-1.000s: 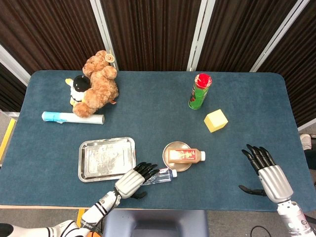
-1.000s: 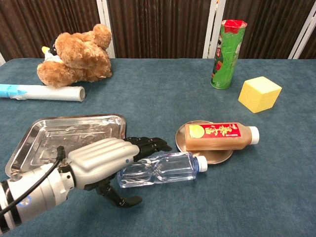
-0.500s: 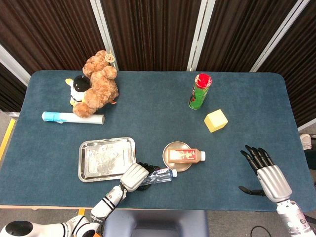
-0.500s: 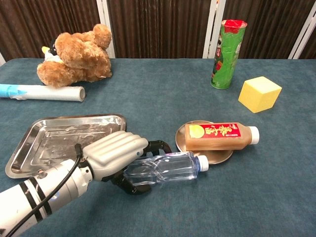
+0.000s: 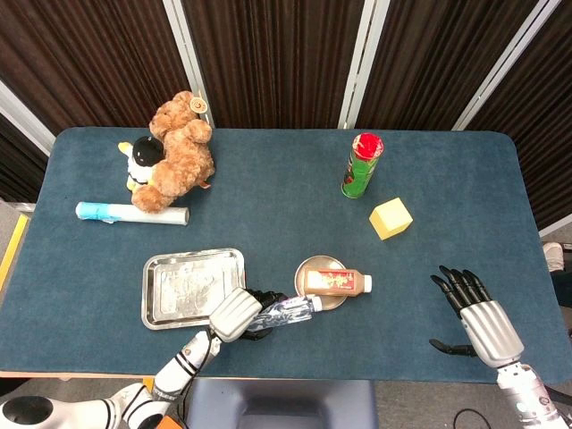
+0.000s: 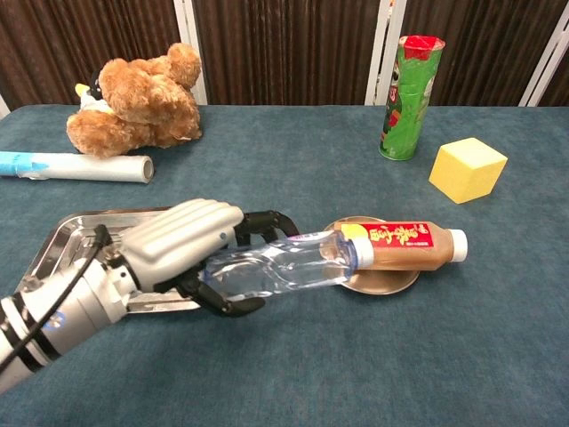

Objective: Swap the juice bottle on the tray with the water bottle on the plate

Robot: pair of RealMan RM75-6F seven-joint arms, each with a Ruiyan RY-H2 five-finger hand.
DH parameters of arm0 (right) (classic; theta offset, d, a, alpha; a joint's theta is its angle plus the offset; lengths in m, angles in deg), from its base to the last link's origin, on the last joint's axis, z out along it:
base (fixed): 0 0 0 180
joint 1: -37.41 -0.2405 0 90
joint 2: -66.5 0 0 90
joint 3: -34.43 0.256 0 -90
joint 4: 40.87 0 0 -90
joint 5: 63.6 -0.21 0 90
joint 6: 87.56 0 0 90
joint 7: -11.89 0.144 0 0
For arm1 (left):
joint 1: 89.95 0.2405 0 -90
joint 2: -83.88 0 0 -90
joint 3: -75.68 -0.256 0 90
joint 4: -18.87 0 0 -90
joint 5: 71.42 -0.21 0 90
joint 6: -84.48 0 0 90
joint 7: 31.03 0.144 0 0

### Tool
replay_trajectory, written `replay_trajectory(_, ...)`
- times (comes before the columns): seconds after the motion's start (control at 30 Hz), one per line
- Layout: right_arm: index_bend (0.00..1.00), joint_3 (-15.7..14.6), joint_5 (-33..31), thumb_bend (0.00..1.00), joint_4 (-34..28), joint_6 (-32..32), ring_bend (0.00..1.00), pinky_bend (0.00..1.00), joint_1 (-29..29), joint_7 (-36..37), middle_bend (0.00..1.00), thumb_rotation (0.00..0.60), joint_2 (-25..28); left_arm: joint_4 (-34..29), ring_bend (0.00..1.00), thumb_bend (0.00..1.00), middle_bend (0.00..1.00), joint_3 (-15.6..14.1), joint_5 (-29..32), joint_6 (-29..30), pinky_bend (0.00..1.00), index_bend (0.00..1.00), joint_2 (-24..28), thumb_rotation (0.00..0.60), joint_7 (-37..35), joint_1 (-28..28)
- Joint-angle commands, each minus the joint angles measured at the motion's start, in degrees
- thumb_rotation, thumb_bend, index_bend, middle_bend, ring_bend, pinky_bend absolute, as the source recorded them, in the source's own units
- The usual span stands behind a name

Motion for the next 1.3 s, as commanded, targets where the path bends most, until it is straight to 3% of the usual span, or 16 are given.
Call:
replay_trajectory(0.03,0.00,-0.66,0.93,0.18,-0.49,-0.60,0.00,0.01,0.01,-0.25,0.00,0.600,0.15,0.28,0.67,0.61,0.73,-3.37,-4.31,3.03,0.76,0.63,13.63,0.600,-9.23,-0.45)
replay_trajectory(0.27,0.00,-0.60,1.01,0.18,-1.13,-1.34,0.00,0.01,0.24,-1.62,0.00,0.600,-0.12,10.09,0.65,0.57,0.71,-5.44,-2.55,1.95,0.73,0.62,17.97,0.600,-20.79,-0.10)
replay_trajectory(0.47,0.00,-0.39,1.11,0.18,-1.17,-1.80,0.00,0.01,0.42,-3.20,0.00,0.600,-0.92,16.01,0.52,0.56,0.60,-7.24,-2.10,1.71,0.56,0.53,16.76,0.600,-24.51,1.10)
replay_trajectory(0.57,0.00,-0.26,1.08,0.18,-1.27,-1.84,0.00,0.01,0.54,-3.61,0.00,0.600,-1.12,18.32,0.38,0.47,0.45,-7.54,-1.67,1.37,0.42,0.38,15.89,0.600,-24.91,1.44)
replay_trajectory(0.63,0.00,-0.11,1.06,0.18,-1.28,-1.62,0.00,0.01,0.69,-3.66,0.00,0.600,-1.17,18.89,0.24,0.42,0.29,-7.66,-1.20,0.95,0.35,0.14,15.65,0.600,-25.38,1.65)
replay_trajectory(0.7,0.00,0.01,1.02,0.18,-1.27,-1.56,0.00,0.01,0.77,-3.70,0.00,0.600,-1.25,18.50,0.10,0.41,0.14,-7.35,-0.44,0.94,0.30,0.00,15.55,0.600,-26.31,1.92)
replay_trajectory(0.73,0.00,0.00,0.99,0.18,-1.28,-1.70,0.00,0.01,0.78,-3.76,0.00,0.600,-1.27,18.15,0.04,0.40,0.06,-7.16,-0.07,1.12,0.27,0.00,15.57,0.600,-26.94,2.08)
replay_trajectory(0.8,0.00,-0.05,0.91,0.18,-1.38,-2.03,0.00,0.01,0.78,-3.83,0.00,0.600,-1.25,17.81,0.00,0.38,0.01,-7.05,0.22,1.52,0.23,0.00,15.66,0.600,-27.44,2.36)
replay_trajectory(1.1,0.00,0.03,1.36,0.18,-1.47,-1.82,0.00,0.01,1.05,-4.16,0.00,0.600,-1.26,12.63,0.00,0.33,0.00,-7.00,1.84,2.01,0.15,0.00,18.68,0.600,-26.33,3.87)
replay_trajectory(1.3,0.00,0.69,2.02,0.18,-1.26,1.28,0.00,0.01,2.40,-5.77,0.00,0.600,-1.42,1.33,0.00,0.36,0.00,-6.79,3.00,13.40,0.10,0.00,25.23,0.600,-19.44,11.26)
